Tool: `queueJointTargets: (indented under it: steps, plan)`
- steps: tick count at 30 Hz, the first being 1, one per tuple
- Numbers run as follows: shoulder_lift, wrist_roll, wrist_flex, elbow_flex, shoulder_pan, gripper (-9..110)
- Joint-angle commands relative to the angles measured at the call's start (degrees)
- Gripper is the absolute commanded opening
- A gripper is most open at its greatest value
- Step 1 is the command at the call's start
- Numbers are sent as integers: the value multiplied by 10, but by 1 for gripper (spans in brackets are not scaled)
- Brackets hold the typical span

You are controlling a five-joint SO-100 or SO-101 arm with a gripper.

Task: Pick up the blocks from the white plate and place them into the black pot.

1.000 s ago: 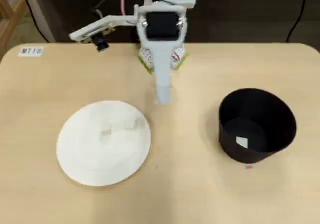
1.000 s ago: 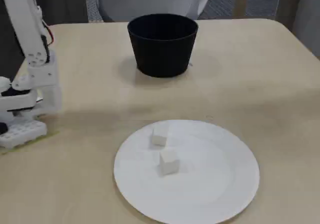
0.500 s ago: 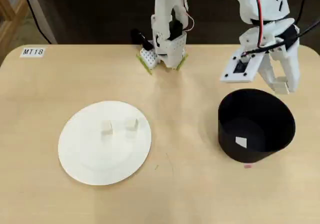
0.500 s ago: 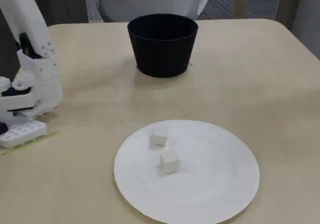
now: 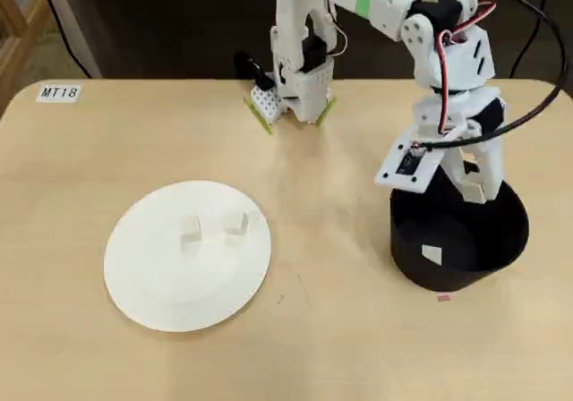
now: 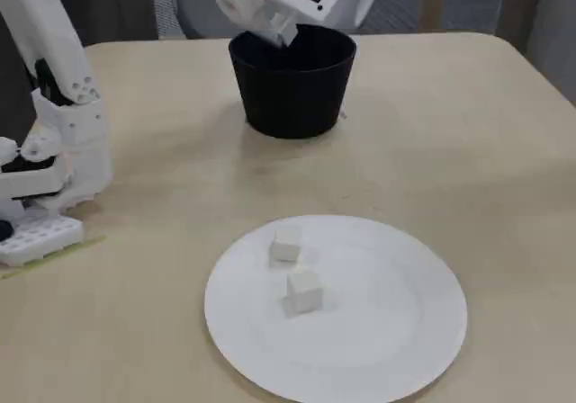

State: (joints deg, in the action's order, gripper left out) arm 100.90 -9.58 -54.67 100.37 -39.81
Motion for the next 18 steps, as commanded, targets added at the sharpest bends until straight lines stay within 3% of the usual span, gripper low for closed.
queueJointTargets:
  steps: [1, 5, 10, 13, 18]
  plan:
    - [47, 9, 22, 28, 5, 34]
    - [58, 23, 28, 41, 17, 36]
    - [71, 34, 32, 38, 48, 8]
    - [100, 40, 47, 42, 88, -2]
    - [150, 51, 63, 42, 171, -2]
